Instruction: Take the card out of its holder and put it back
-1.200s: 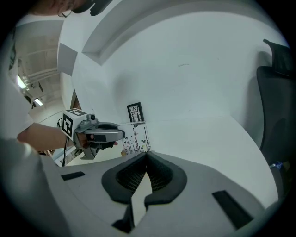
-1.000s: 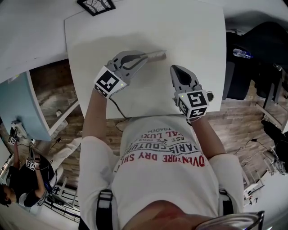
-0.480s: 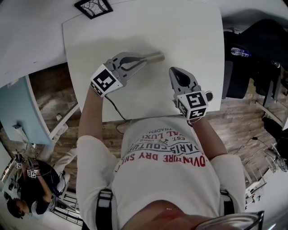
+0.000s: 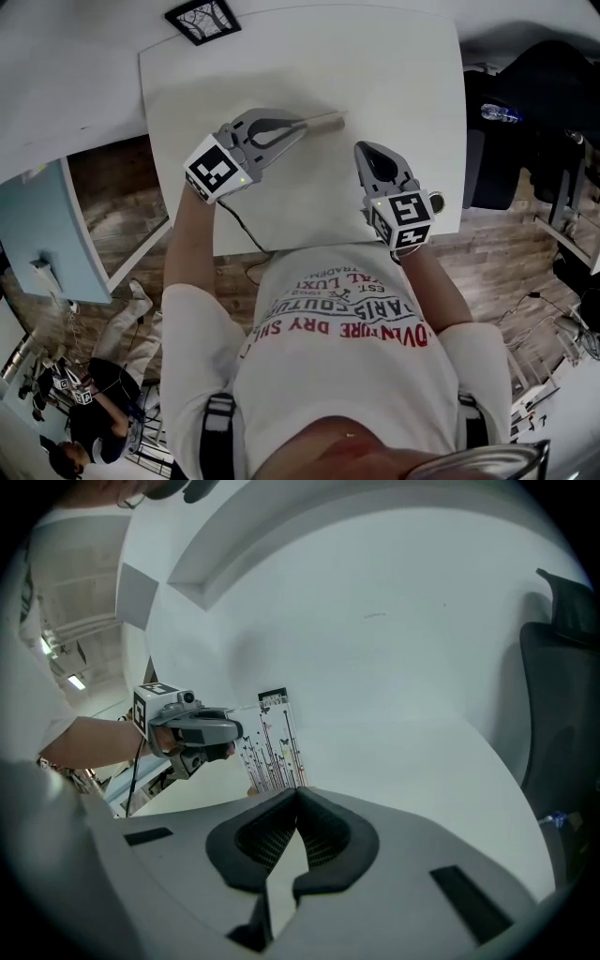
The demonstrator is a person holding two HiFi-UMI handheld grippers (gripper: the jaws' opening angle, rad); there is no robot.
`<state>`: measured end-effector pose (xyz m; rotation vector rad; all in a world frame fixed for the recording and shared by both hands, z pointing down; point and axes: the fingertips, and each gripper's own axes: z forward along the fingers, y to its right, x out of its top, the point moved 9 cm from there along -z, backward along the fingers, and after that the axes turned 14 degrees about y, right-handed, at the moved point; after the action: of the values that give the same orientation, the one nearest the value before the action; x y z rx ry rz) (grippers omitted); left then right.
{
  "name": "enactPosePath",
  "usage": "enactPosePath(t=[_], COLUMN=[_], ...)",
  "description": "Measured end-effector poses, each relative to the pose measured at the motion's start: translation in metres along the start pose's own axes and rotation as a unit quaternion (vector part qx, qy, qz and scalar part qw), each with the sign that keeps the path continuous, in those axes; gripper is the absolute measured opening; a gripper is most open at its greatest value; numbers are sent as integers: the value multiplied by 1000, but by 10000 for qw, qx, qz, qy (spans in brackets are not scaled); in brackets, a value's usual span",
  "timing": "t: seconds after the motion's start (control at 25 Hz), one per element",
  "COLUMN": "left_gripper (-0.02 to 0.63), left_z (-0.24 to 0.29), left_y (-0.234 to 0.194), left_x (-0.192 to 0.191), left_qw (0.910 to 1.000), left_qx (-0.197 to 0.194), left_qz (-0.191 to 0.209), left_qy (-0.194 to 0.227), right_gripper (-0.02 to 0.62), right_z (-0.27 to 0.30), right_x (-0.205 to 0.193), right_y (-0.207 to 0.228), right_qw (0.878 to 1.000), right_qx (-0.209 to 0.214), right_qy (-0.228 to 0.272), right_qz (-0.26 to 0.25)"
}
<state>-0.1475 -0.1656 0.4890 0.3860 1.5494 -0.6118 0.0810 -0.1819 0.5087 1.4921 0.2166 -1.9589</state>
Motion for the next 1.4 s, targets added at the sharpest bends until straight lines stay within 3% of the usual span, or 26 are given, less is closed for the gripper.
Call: enactPosePath(t=[0.2, 0.48, 0.6, 0.72, 0.92, 1.28, 1.4], left_gripper=[37, 37, 37, 37, 37, 37, 37], left_z=[-2, -12, -20, -29, -40, -64, -66], left_y=[5, 29, 42, 57, 90, 119, 125], left_x=[25, 57, 69, 77, 81, 63, 60], left_qw=[9995, 9947, 9881, 9732, 9406, 8806, 8674], left_qx=[178, 770, 1192, 1903, 3024, 4554, 4828], left_qz=[174, 170, 197, 231, 423, 496, 546], left_qy=[189, 664, 952, 1267, 1485, 1211, 1076], right_gripper=[21, 21, 21, 21, 21, 21, 21], right_z=[-6, -20, -25, -31, -40, -50, -52], right_x=[12, 31, 38, 44, 54, 59, 59], right_y=[-2, -9, -15, -20, -29, -47, -53], right_qw=[9998, 9985, 9977, 9971, 9954, 9931, 9924], right_qx=[-67, -103, -94, -53, 80, 191, 218], right_qy=[202, 539, 665, 752, 945, 1101, 1131], right_qz=[0, -27, -56, -85, -165, -365, -423])
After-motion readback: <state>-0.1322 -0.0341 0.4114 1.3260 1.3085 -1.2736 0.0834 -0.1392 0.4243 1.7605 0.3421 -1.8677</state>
